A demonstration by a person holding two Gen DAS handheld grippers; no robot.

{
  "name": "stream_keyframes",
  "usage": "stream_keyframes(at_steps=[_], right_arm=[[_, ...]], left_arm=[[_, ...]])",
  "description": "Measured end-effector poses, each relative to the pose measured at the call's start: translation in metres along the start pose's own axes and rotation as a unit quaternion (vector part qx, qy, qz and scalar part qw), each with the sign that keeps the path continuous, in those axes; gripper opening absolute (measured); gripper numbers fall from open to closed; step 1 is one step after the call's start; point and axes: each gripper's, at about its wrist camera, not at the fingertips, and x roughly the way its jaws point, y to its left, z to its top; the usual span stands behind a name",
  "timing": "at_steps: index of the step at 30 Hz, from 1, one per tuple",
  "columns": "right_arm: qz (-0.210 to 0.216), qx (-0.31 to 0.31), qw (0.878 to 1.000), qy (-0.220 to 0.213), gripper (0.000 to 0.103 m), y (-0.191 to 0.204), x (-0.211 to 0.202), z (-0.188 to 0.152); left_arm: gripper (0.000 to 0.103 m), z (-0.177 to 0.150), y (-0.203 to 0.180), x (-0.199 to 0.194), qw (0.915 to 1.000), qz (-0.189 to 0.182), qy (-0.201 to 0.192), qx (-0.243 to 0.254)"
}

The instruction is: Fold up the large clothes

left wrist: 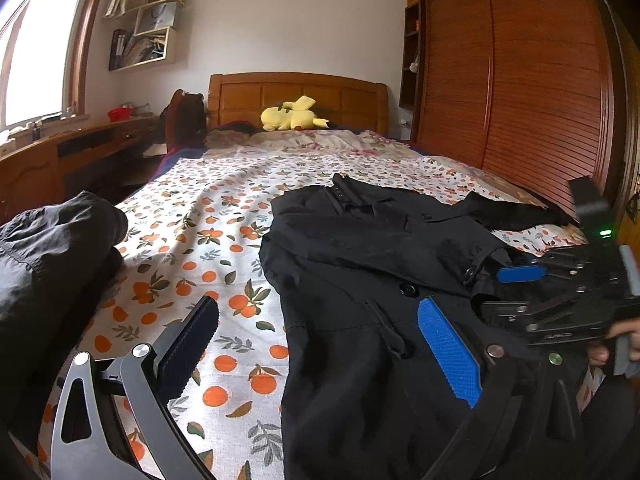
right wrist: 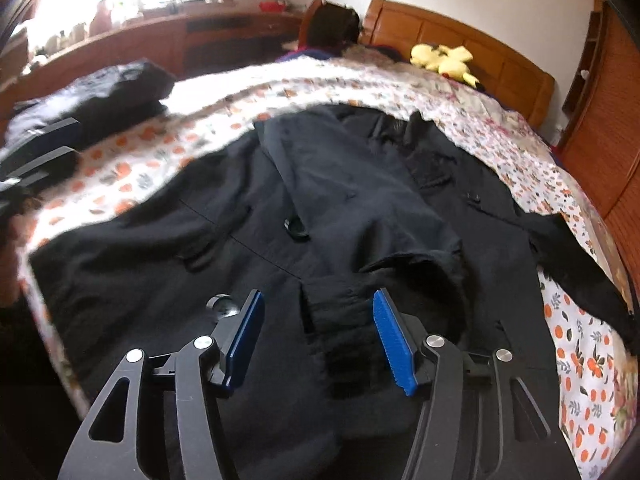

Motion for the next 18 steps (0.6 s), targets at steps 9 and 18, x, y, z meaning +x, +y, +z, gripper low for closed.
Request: stream_keyframes(at_steps=[9, 18], right_arm=[[-0.021, 0.016, 0.999, 0.024, 0.042, -0.018, 0.021, -0.013], [0.013, 0.068, 0.996, -0.052, 0.006, -0.043, -0.040, -0.020]], left_arm=[[0.101, -0.001, -0.013, -0.003, 0.9999, -0.002, -0.002, 0.012], [0.101, -0.007, -0.031, -0.013, 0.9998, -0.009, -0.004, 0.018]])
